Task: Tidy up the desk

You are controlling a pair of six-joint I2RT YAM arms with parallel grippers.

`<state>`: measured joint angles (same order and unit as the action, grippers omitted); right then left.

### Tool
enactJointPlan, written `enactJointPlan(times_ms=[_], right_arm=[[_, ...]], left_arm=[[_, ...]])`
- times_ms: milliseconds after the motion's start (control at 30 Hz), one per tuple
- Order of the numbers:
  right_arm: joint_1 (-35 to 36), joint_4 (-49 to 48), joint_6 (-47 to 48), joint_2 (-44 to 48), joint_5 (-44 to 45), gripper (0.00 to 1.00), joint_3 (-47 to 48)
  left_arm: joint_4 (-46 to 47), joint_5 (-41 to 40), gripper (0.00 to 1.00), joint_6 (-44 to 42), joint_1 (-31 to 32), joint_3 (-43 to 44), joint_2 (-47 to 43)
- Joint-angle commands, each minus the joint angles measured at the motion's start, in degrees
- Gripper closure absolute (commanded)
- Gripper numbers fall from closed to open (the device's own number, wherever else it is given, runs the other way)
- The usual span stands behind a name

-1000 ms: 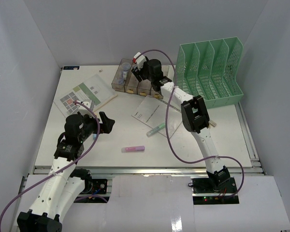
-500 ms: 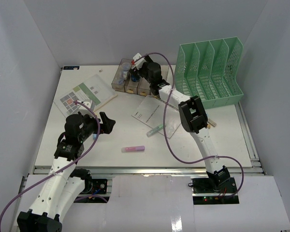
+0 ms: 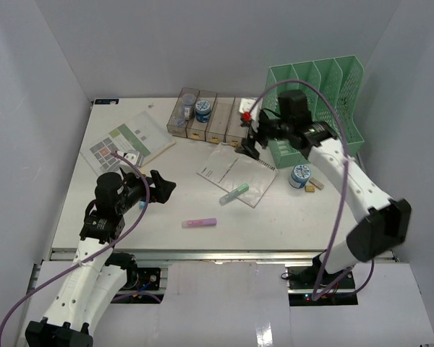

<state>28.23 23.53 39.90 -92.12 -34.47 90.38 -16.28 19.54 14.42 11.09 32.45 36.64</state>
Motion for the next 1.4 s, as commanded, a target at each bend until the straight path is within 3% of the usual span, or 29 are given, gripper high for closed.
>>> enactJointPlan(times_ms=[0,167,400,667,1100,1367], right_arm=[[-7.77,18.77,-0.38,11.80,-4.29,0.10,-15.69],[-23.59,20.22,-4.87,21.60,0.98,0.10,-28.71],[-34.00,12.50,-15.60,25.28,11.62,0.10,-37.70],[-34.39,1.64,-23.40,21.04,15.74,0.10,-38.35],[-30.79,-0.77,-21.36,11.51,17.05,0.10,-35.75],[-29.17,-3.22,-23.64,7.24,22.95,0.10,-33.62]], left_arm=[[1.11,3.00,0.02,-0.58,-0.11,0.56,-1.09],[1.26,3.96,0.02,-0.60,-0.11,0.51,-0.85],[1.42,4.89,0.02,-0.50,-0.11,0.42,-0.17],[1.60,5.41,0.02,-0.44,-0.11,0.34,0.61],[1.69,6.21,0.02,-0.60,-0.11,0.34,1.51],[1.73,6.26,0.02,-0.62,-0.15,0.25,1.72]])
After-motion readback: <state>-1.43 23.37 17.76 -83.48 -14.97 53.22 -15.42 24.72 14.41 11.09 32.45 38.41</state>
